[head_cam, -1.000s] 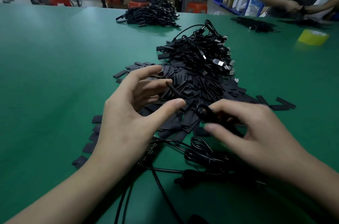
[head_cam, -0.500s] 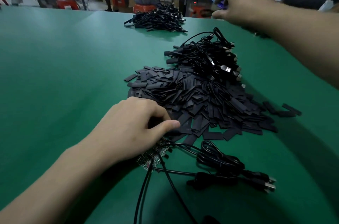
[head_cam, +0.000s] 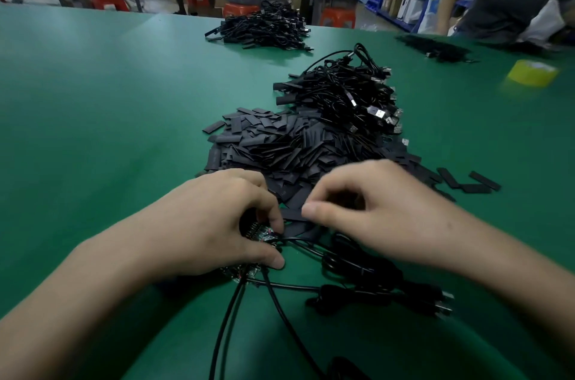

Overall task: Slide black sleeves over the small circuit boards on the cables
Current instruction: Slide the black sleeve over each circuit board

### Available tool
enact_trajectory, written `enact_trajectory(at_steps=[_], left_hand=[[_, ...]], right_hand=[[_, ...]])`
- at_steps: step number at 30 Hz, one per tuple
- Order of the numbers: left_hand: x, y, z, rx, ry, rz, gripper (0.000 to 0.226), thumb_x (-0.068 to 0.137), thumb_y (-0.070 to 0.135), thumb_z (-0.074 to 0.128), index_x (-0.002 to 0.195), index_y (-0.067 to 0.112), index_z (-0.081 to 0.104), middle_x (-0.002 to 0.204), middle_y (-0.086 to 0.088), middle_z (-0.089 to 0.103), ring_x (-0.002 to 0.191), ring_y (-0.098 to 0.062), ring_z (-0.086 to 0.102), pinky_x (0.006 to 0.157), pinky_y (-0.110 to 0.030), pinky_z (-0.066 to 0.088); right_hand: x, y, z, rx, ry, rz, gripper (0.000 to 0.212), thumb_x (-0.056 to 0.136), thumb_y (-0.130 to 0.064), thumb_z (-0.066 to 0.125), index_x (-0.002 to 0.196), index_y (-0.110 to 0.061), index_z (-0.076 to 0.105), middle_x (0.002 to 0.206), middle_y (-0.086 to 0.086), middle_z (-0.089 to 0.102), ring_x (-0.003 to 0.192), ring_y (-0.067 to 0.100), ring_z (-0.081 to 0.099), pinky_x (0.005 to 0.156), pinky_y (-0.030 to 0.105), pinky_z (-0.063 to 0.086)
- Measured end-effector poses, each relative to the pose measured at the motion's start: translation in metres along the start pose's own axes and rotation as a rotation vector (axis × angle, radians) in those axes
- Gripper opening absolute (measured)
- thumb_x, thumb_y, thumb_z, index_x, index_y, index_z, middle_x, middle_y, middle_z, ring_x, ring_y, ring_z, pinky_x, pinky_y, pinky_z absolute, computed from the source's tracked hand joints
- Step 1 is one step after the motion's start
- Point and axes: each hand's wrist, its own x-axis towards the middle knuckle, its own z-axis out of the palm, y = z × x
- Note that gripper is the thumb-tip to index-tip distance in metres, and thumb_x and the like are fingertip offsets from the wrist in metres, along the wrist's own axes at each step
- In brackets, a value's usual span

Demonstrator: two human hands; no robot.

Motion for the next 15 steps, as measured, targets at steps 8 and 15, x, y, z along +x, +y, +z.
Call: enact_trajectory(at_steps=[8, 15], left_hand=[[0.002, 0.014, 0.001, -0.573, 0.132, 0.094, 0.031, 0.070, 0.030, 0.089, 0.092, 0.025, 0.067, 0.088, 0.005, 0.068, 0.080, -0.015, 0.067, 0.071, -0.032, 0.054], [0.004, 0.022, 0.012, -1.145, 0.177, -0.064, 0.026, 0.075, 0.024, 0.085, 0.099, 0.015, 0.077, 0.093, -0.007, 0.078, 0.076, -0.009, 0.070, 0.070, -0.014, 0.053]], right_hand=[[-0.022, 0.001, 0.018, 0.336, -0.047, 0.051, 0.019, 0.093, -0.045, 0.065, 0.085, -0.032, 0.076, 0.076, -0.004, 0.072, 0.060, 0.005, 0.057, 0.057, 0.019, 0.044], [-0.035, 0.016, 0.012, 0.669, 0.076, 0.110, 0.015, 0.095, -0.032, 0.067, 0.084, -0.024, 0.074, 0.072, -0.001, 0.074, 0.060, 0.005, 0.054, 0.057, 0.016, 0.042]])
